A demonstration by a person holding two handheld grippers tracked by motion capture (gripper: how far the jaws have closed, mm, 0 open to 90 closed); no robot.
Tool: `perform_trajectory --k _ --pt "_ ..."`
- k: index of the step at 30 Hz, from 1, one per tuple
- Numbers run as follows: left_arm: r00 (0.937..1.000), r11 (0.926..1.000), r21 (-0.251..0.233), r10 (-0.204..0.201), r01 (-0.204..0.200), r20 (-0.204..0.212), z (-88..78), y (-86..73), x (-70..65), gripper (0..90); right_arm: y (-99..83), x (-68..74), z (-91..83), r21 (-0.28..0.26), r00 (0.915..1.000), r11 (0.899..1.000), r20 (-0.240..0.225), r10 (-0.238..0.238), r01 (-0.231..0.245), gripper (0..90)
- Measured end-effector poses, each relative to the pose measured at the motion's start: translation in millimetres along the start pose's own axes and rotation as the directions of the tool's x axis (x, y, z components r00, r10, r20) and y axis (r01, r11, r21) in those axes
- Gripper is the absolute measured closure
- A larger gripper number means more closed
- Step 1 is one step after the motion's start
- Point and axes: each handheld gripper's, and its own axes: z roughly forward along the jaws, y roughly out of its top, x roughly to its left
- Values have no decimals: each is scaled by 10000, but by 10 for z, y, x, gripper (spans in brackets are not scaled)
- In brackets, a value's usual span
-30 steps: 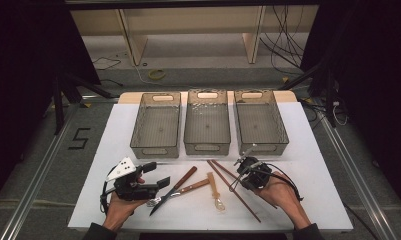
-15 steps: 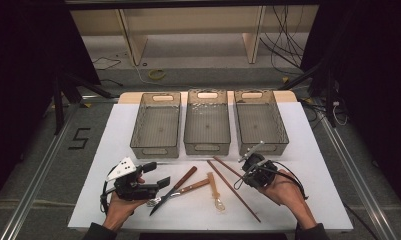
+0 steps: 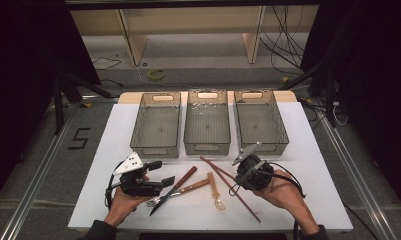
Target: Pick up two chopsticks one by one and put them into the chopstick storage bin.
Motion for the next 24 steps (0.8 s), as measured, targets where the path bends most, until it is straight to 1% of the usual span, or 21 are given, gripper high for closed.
perform_trajectory --k 1,2,3,5,6,7,8,9,10,11,12,13,14,15,16,17,19,20,21,23,24 --pt "9995 9993 232 293 -295 92 35 40 -1 189 26 55 -13 -56 9997 9997 -104 -239 238 856" --pt "9995 9993 232 293 -295 92 35 40 -1 190 39 81 -17 -85 9992 9993 -152 -368 367 856" --pt "9980 9971 470 584 -595 247 81 85 -7 192 53 110 -24 -55 9987 9989 -157 -475 474 856" --pt "9949 9922 830 890 -927 468 140 130 -17 194 75 160 -35 -78 9973 9975 -181 -710 708 856" --pt "9949 9922 830 890 -927 468 140 130 -17 195 87 183 -42 -112 9966 9967 -190 -803 801 856" --pt "9905 9842 1168 1281 -1332 508 208 160 -34 196 97 205 -50 -46 9956 9960 -272 -895 894 856" --pt "9905 9842 1168 1281 -1332 508 208 160 -34 196 97 205 -50 -46 9956 9960 -272 -895 894 856" --pt "9849 9748 1496 1559 -1657 751 270 189 -39 198 113 237 -53 -106 9935 9939 -282 -1101 1098 856" --pt "9849 9748 1496 1559 -1657 751 270 189 -39 199 121 252 -55 -78 9916 9922 -359 -1244 1242 856" --pt "9760 9604 1824 1956 -2104 961 317 217 -62 199 128 270 -51 -137 9910 9917 -382 -1283 1278 856" --pt "9707 9526 1966 2142 -2322 1088 335 230 -76 200 134 292 -48 -105 9904 9914 -434 -1311 1308 856" --pt "9672 9468 2073 2262 -2462 1157 349 243 -90 202 139 312 -45 -19 9892 9903 -455 -1391 1392 856" --pt "9672 9468 2073 2262 -2462 1157 349 243 -90 202 144 322 -40 -52 9869 9880 -473 -1543 1543 856" --pt "9647 9425 2150 2348 -2560 1194 366 253 -104 206 149 339 -36 -16 9860 9874 -530 -1584 1585 856" --pt "9594 9337 2297 2499 -2746 1310 378 266 -111 206 149 339 -36 -16 9860 9874 -530 -1584 1585 856" --pt "9484 9158 2582 2730 -3076 1614 411 282 -136 213 163 378 -25 -4 9852 9870 -594 -1606 1608 856" --pt "9350 8935 2852 3052 -3468 1807 447 294 -163 222 171 398 -15 15 9824 9846 -664 -1745 1750 855" --pt "9350 8935 2852 3052 -3468 1807 447 294 -163 225 175 409 -9 6 9807 9831 -698 -1828 1833 856" --pt "9256 8748 3118 3210 -3709 2005 485 298 -191 230 178 421 0 -8 9787 9814 -734 -1916 1921 856" --pt "9142 8558 3307 3396 -3979 2212 518 303 -219 244 185 437 12 8 9733 9764 -791 -2153 2160 855" --pt "9103 8490 3374 3454 -4067 2281 533 302 -236 255 190 451 15 48 9721 9755 -847 -2187 2198 856"
